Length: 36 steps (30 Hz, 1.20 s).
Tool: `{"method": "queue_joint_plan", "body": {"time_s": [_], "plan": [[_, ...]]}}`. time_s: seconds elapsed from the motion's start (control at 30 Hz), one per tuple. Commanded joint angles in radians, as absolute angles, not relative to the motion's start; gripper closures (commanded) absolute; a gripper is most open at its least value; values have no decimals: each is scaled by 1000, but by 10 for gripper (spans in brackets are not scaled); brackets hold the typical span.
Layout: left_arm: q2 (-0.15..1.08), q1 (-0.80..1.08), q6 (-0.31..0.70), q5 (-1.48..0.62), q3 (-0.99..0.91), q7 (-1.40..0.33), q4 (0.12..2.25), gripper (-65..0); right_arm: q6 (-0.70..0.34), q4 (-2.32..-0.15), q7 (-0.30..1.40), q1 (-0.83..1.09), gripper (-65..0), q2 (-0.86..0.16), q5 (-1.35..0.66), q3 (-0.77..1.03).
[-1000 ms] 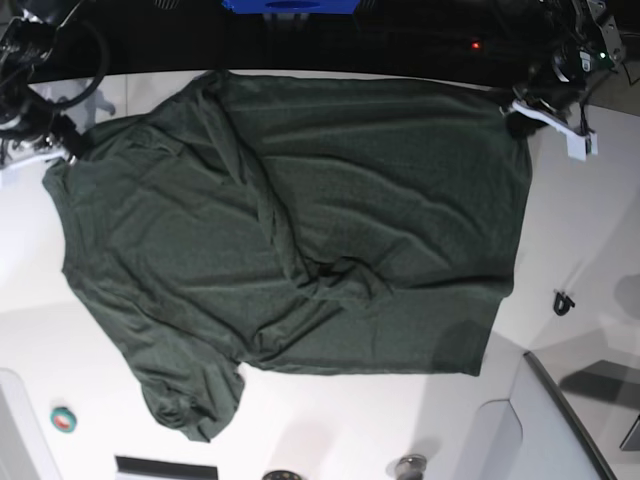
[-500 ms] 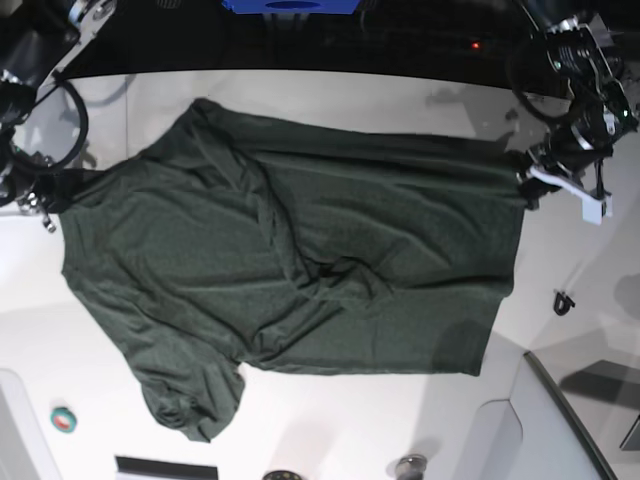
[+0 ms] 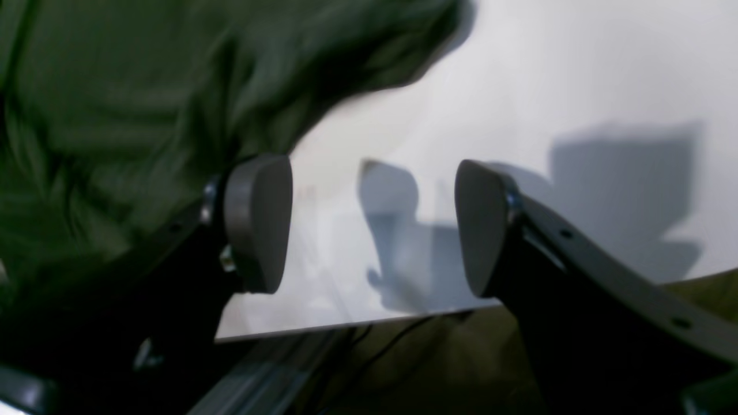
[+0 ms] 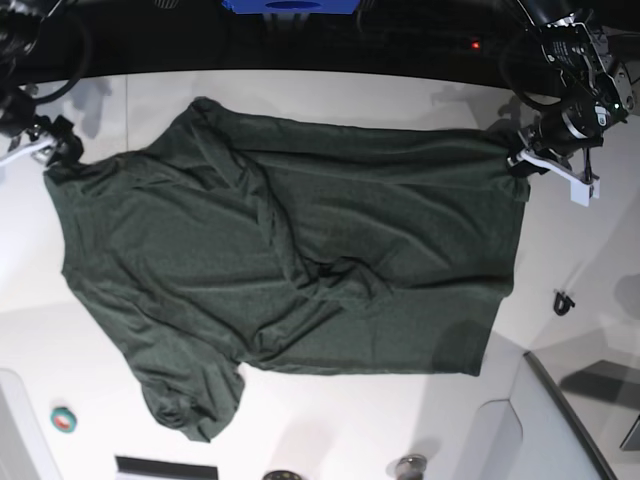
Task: Layout the t-shirt on the table in an organized manner, then fold the t-shirt properly
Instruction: 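Hold the shirt edge with both grippers and pull it taut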
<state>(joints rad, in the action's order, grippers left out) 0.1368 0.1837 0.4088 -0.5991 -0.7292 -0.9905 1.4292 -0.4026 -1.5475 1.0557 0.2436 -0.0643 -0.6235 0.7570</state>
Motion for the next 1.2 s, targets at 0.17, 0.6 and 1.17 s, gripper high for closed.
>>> {"method": "queue_joint_plan", "body": {"time_s": [0.17, 0.6, 1.17], "plan": [[153, 185, 414, -611, -731, -980, 1449, 0, -418, -1561, 1049, 302, -417, -19, -644, 536], [153, 186, 414, -611, -731, -980, 1449, 0, -418, -1469, 1001, 298, -417, -7, -645, 357], [154, 260, 414, -610, -731, -980, 1563, 0, -420, -1609, 1155, 371, -6, -10, -656, 344]]}}
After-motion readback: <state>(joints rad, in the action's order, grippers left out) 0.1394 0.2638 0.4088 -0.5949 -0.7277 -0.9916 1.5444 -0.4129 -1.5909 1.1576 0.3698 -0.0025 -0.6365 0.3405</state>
